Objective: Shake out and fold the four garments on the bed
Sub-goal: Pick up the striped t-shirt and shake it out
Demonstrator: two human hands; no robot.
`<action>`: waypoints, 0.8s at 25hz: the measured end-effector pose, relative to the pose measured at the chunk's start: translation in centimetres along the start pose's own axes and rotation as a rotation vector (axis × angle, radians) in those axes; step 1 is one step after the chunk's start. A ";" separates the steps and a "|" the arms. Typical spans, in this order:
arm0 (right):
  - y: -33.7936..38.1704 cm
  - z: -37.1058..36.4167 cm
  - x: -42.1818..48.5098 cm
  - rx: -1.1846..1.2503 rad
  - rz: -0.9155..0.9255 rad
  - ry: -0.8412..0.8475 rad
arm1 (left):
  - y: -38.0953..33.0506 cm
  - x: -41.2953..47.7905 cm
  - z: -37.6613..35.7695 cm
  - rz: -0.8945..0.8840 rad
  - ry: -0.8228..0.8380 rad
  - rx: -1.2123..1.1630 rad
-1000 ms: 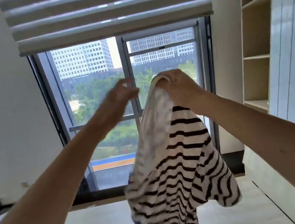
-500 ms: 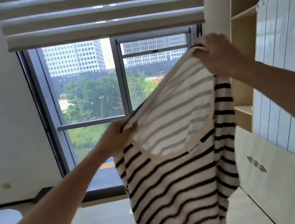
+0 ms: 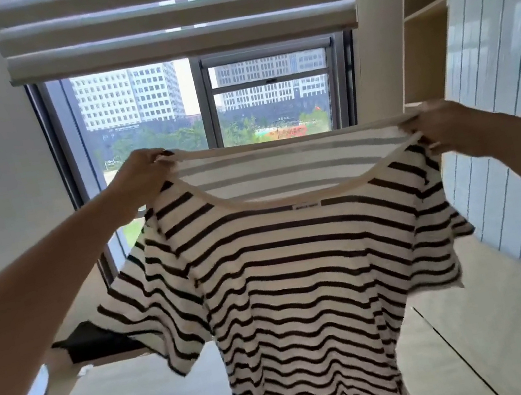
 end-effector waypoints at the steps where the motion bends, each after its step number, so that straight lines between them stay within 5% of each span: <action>1: 0.2 -0.4 -0.4 0.087 0.011 0.061 | 0.2 -0.2 0.2 -0.003 0.014 -0.017; 6: 1.3 -1.5 -3.7 0.208 0.130 0.365 | 0.1 -1.7 1.9 -0.252 0.212 0.281; 12: 0.5 -1.6 -2.8 0.349 0.135 0.460 | 1.5 -3.2 2.4 -0.767 0.052 0.450; 16: -0.5 -1.8 -1.3 0.346 0.151 0.539 | 3.9 -3.1 2.3 -0.662 -0.151 0.318; 20: -0.9 -2.3 -1.2 0.260 0.199 0.610 | 6.7 -2.3 2.5 -0.261 -0.258 0.123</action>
Point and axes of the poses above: each hand's wrist, its own x-axis towards the middle knuckle, its own z-axis out of the back of the hand, y = z × x, the point moved 1 cm from there along x, towards the middle knuckle, and after that the axes turned 10 degrees about -z, right-handed, at the moved point
